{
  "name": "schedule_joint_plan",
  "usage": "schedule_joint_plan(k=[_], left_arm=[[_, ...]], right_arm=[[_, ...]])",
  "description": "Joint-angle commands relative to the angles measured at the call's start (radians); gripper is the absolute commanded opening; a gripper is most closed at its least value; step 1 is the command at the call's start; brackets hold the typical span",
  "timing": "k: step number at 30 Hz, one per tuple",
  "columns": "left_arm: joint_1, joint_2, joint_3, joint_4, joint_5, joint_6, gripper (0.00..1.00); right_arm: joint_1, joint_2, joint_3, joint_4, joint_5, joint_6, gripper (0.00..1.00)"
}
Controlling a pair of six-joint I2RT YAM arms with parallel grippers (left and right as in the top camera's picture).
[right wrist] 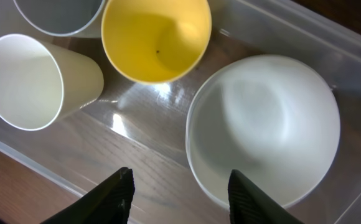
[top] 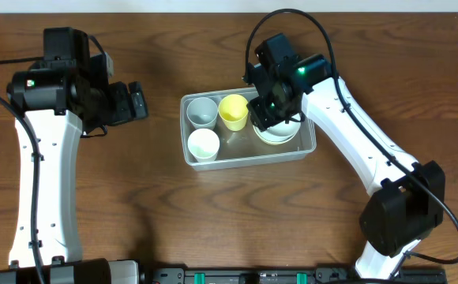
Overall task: Pack container
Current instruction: 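Stack the second white bowl onto the bowls in the container, then lower the right gripper onto the light-green spoon and grasp it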
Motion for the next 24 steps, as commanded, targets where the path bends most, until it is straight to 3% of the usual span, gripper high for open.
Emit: schedule_joint_plan(k=[1,5,12,15,16,24], left_arm=[[-0.002,-0.009,-0.007,-0.007,0.001,0.017,0.98],[-0.002,-0.009,-0.007,-0.006,0.001,0.017,0.98],[-0.002,-0.009,-0.007,-0.006,0.001,0.017,0.98],[-0.002,-0.009,-0.007,-0.006,0.001,0.017,0.98],[-0.002,-0.009,-0.007,-0.006,0.001,0.017,0.98],[-0.002,-0.009,-0.007,-0.006,0.001,0.017,0.98]], right_arm=[[-0.001,0.005,-0.002,0.003,0.012,0.010,0.45],[-0.017,-0.028,-0.001,0.006,0.085,0.043,0.41],[-0.145,-0.219,0.002,0.011,0.297,0.167,0.48],[-0.267,-0.312,0.002,0.014,0.309,0.178,0.80],[-0.300,-0.324,0.002,0.010,0.304,0.178,0.81],[-0.540,-0.275,-0.066,-0.119,0.188,0.106,0.78]])
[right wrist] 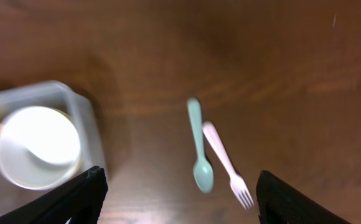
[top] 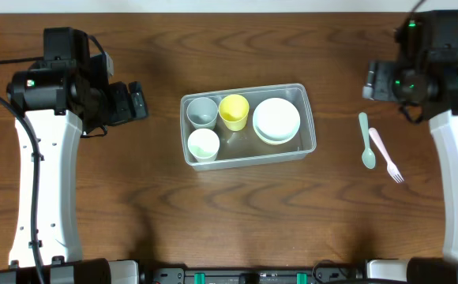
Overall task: Pack container
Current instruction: 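Lower the right gripper onto the light-green spoon and grasp it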
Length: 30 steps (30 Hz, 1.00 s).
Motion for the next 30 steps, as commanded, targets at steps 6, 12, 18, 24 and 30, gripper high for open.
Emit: schedule_joint_plan(k=[6,12,18,24,30], left_arm=[[-0.002,-0.009,-0.007,-0.016,0.001,0.017,0.98],[-0.002,-0.009,-0.007,-0.017,0.001,0.017,0.98],[-0.002,-0.009,-0.007,-0.018,0.001,0.018,0.98],[-0.002,-0.009,-0.007,-0.018,0.001,0.018,0.98],[-0.002,-0.009,-0.007,-0.021,0.001,0.018,0.98]], right_arm=[[-0.037,0.166,-0.276,0.067,-0.061,-0.025,0.78],[-0.047,0.263,-0.410,0.180,-0.059,-0.026,0.78],[-0.087,0.316,-0.448,0.269,-0.077,-0.037,0.78],[-0.114,0.340,-0.453,0.321,-0.077,-0.083,0.79],[-0.121,0.388,-0.456,0.330,-0.084,-0.101,0.79]])
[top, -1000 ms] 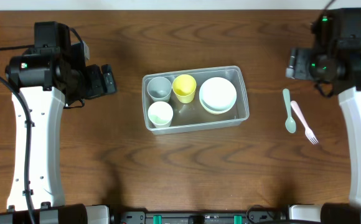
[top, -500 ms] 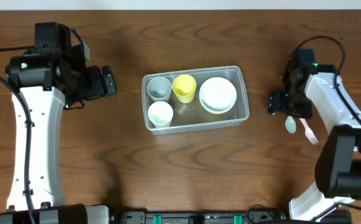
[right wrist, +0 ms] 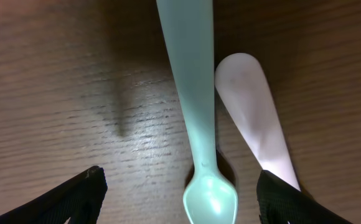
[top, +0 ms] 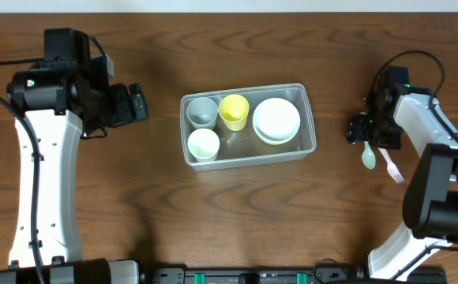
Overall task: Pack container
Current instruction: 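Lower the right gripper onto the light-green spoon and grasp it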
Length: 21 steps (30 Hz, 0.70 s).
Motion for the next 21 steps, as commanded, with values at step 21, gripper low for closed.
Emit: schedule_joint_plan(k=[21], left_arm=[[-0.001,-0.009,-0.007,-0.004,-0.002,0.017,0.98]], right_arm=[[-0.010,0.115,-0.009,0.053,-0.040,-0.025,0.51]])
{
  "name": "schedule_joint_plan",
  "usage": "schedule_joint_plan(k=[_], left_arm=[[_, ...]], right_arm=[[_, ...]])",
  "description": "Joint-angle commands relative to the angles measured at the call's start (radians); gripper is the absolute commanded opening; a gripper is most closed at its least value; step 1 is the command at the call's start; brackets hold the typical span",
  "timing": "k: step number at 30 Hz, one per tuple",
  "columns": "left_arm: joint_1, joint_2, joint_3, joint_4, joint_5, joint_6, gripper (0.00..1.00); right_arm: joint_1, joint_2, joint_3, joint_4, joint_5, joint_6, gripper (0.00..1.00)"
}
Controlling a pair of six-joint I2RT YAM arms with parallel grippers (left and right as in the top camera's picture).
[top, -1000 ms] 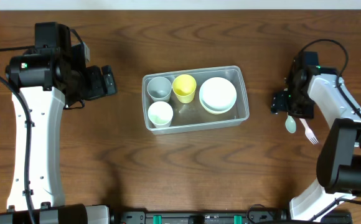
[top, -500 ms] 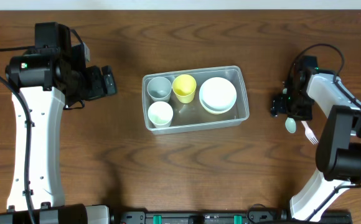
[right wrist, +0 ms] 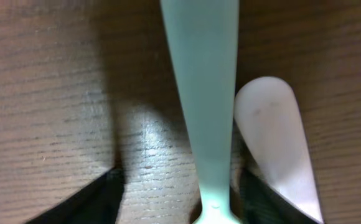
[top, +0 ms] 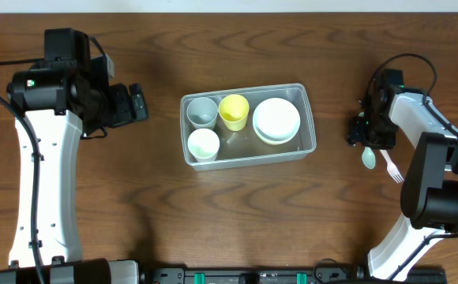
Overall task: Pack container
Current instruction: 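Lower the right gripper onto the light-green spoon and grasp it, then carry the green spoon into the container's front and release it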
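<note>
A clear plastic container (top: 311, 118) at the table's middle holds a grey cup (top: 202, 110), a yellow cup (top: 234, 110), a white cup (top: 203, 143) and stacked white bowls (top: 276, 120). A mint-green spoon (top: 369, 158) and a pink fork (top: 392, 168) lie right of it. My right gripper (top: 363, 134) is down at the table over the spoon's handle (right wrist: 199, 93). Its fingers stand on either side of the handle with a gap still showing on the left, so the gripper (right wrist: 180, 202) is open. The fork's handle (right wrist: 274, 137) lies just right of the spoon. My left gripper (top: 138, 101) hangs far left.
The spoon and fork lie side by side and nearly touching at the handles. Bare brown wood surrounds the container. The left arm stands along the left side of the table.
My right gripper has come lower over the spoon's handle and its fingers have narrowed toward it. The spoon, fork, container and left arm have not moved.
My right gripper was open inside the container over the white bowls. Then it was high above the right side of the table with spoon and fork in view. Then it was low over the spoon's handle, and now its fingers have closed in on that handle.
</note>
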Motion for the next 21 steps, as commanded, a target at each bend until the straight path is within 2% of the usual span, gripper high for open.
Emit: schedule_joint_plan(k=[1,4,21], left_arm=[[-0.001,-0.009,-0.007,-0.003,-0.002,0.017,0.98],[-0.001,-0.009,-0.007,-0.003,-0.002,0.018,0.98],[-0.001,-0.009,-0.007,-0.003,-0.006,0.017,0.98]], right_arm=[[-0.010,0.050,-0.013,0.009,-0.026,-0.003,0.47],[-0.010,0.050,-0.013,0.009,-0.026,-0.003,0.36],[-0.010,0.049,-0.012,0.008,-0.027,-0.003,0.08]])
